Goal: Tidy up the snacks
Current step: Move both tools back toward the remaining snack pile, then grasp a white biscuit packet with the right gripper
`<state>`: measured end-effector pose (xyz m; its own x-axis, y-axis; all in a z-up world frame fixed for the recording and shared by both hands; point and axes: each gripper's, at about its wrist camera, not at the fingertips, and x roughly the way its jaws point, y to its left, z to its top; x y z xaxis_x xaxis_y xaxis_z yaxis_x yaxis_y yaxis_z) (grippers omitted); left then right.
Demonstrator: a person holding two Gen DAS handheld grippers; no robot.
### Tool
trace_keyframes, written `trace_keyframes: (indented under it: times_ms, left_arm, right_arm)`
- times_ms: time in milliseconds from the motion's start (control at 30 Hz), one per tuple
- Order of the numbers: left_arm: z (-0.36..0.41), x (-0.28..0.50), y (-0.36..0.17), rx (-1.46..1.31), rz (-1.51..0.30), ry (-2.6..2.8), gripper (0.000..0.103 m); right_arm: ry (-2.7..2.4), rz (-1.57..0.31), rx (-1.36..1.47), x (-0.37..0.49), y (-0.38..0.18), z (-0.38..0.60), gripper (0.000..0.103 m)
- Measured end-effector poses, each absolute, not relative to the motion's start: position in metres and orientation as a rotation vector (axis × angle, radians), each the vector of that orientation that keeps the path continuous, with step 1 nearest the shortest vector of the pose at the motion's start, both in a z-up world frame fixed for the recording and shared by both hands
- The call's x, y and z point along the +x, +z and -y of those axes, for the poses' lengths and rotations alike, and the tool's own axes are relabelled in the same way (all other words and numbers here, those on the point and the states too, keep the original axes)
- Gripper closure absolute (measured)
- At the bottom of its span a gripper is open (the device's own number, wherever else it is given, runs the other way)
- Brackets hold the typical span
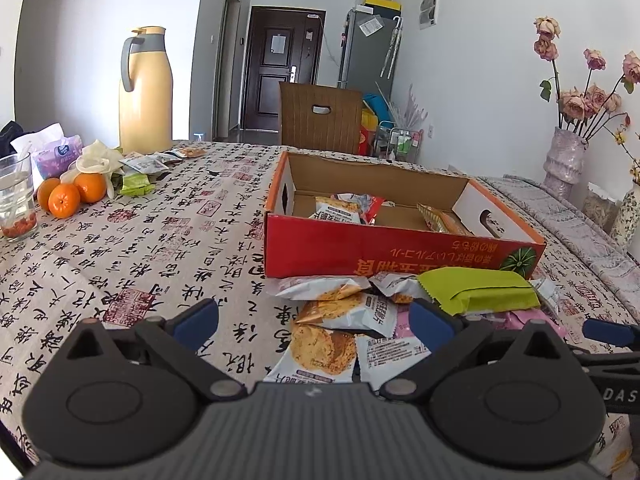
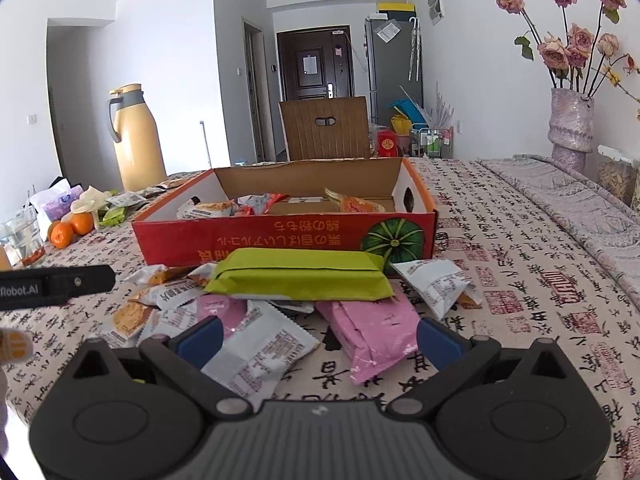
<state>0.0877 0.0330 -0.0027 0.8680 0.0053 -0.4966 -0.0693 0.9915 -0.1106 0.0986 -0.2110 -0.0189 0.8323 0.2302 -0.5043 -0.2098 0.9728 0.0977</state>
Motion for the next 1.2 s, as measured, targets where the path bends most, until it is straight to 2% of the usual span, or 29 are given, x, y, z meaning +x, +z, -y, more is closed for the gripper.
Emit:
trace_keyframes:
  times_ms: [233, 433, 533, 600, 667, 733, 933, 1000, 1033, 1200]
  left_arm:
    - [-0.038, 0.087, -0.006, -0.135, -0.533, 0.055, 0.0]
    - [-0.041, 0.083, -0.011, -0.141, -0.552, 0.049, 0.0]
    - [-0.042, 0.088, -0.014, -0.147, -0.569, 0.056, 0.0]
    - [-0.042, 0.091, -0.016, -0.161, -0.57, 0.057, 0.0]
    - [-0.042, 0.092, -0.018, -0.172, -0.575, 0.054, 0.0]
    - [-0.042, 0.092, -0.021, -0.18, -0.581, 0.047, 0.0]
    - [-0.047, 0.092, -0.022, -0.177, -0.583, 0.049, 0.0]
    - [-0.048, 0.093, -0.022, -0.178, -0.587, 0.055, 0.0]
    - [-0.049, 0.093, -0.023, -0.178, -0.589, 0.058, 0.0]
    - [-0.05, 0.092, -0.022, -0.164, -0.594, 0.073, 0.0]
  right_arm:
    - [0.241, -0.573, 0.069, 0.11, -0.021, 0.197, 0.002]
    - [0.225, -0.608, 0.106, 0.116, -0.023, 0.189, 0.009]
    - [0.226, -0.639, 0.122, 0.122, -0.028, 0.185, 0.02]
    - [0.225, -0.66, 0.137, 0.128, -0.031, 0.183, 0.022]
    - [0.218, -0.685, 0.152, 0.132, -0.035, 0.182, 0.034]
    - [0.216, -0.704, 0.161, 0.134, -0.039, 0.181, 0.039]
    - [0.211, -0.711, 0.157, 0.136, -0.045, 0.177, 0.044]
    - [0.21, -0.705, 0.135, 0.134, -0.046, 0.176, 0.049]
    - [0.211, -0.7, 0.122, 0.133, -0.046, 0.175, 0.055]
    - [0.229, -0.687, 0.105, 0.129, -0.046, 0.179, 0.063]
